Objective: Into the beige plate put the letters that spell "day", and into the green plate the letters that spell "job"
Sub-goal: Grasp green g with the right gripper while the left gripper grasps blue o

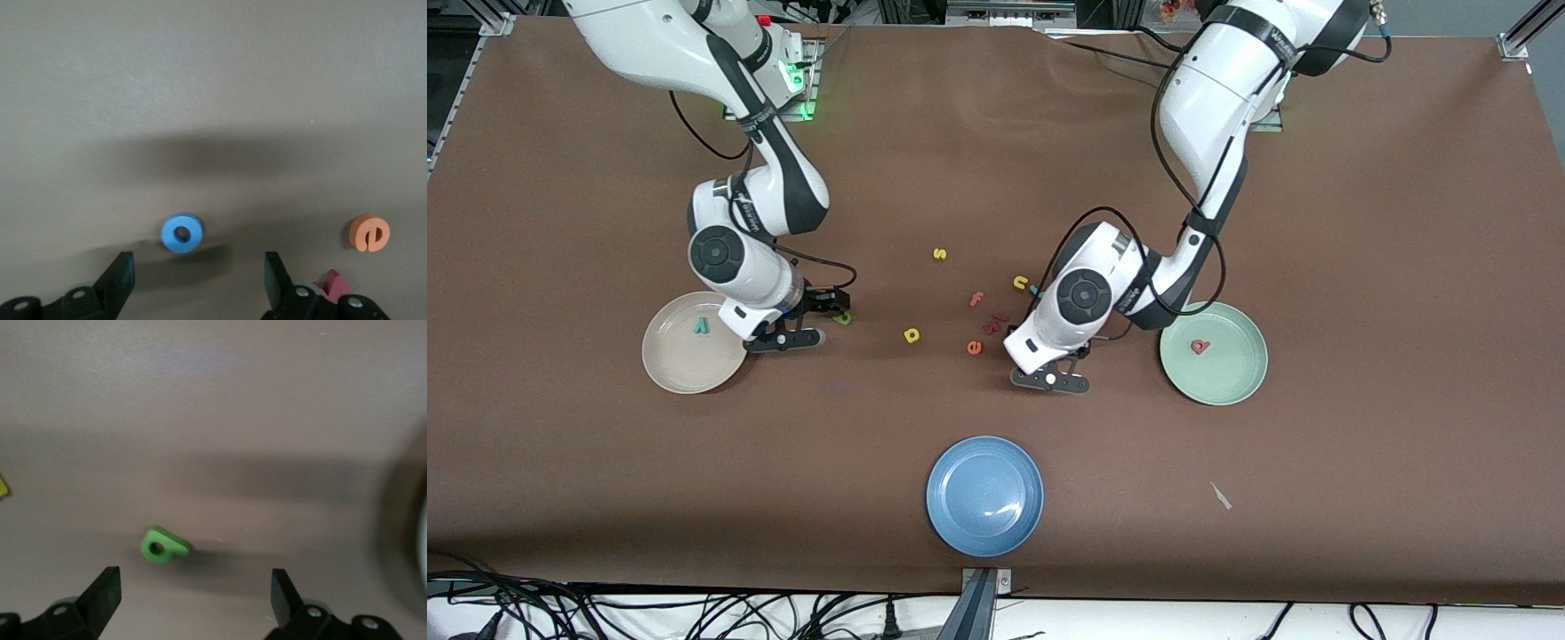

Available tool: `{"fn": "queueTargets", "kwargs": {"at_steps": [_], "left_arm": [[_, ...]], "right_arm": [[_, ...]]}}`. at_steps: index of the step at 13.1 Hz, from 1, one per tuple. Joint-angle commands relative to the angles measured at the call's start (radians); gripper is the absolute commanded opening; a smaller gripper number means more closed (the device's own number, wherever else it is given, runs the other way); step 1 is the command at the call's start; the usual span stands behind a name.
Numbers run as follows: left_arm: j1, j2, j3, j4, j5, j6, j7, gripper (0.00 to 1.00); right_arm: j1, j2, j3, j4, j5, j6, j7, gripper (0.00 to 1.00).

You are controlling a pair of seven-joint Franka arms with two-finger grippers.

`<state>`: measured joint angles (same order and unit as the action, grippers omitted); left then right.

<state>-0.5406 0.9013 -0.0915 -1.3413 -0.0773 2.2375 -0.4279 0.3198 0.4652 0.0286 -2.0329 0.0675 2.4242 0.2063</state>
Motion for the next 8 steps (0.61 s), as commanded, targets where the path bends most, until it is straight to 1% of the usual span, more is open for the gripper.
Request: {"fn": "queueTargets", "kwargs": {"at_steps": [1, 2, 5, 8], "left_arm": [[-0.007, 0.021, 0.019, 0.037, 0.027, -0.004, -0.005, 0.64], [-0.004, 0.019, 0.021, 0.037, 0.027, -0.004, -0.006, 0.64], [-0.01, 0.028, 0.019, 0.034, 0.054, 0.013, -0.008, 0.63], [-0.009, 0.033, 0.021, 0.034, 0.057, 0.016, -0.006, 0.63]], "right_arm": [[0.034, 0.038, 0.001, 0.003, 0.005, 0.068, 0.059, 1.0], [0.035, 0.05, 0.001, 0.002, 0.0, 0.091, 0.056, 1.0], [0.042, 0.056, -0.001, 0.002, -0.015, 0.09, 0.018, 1.0], [0.042, 0.059, -0.002, 0.002, -0.026, 0.09, 0.012, 0.99]]}}
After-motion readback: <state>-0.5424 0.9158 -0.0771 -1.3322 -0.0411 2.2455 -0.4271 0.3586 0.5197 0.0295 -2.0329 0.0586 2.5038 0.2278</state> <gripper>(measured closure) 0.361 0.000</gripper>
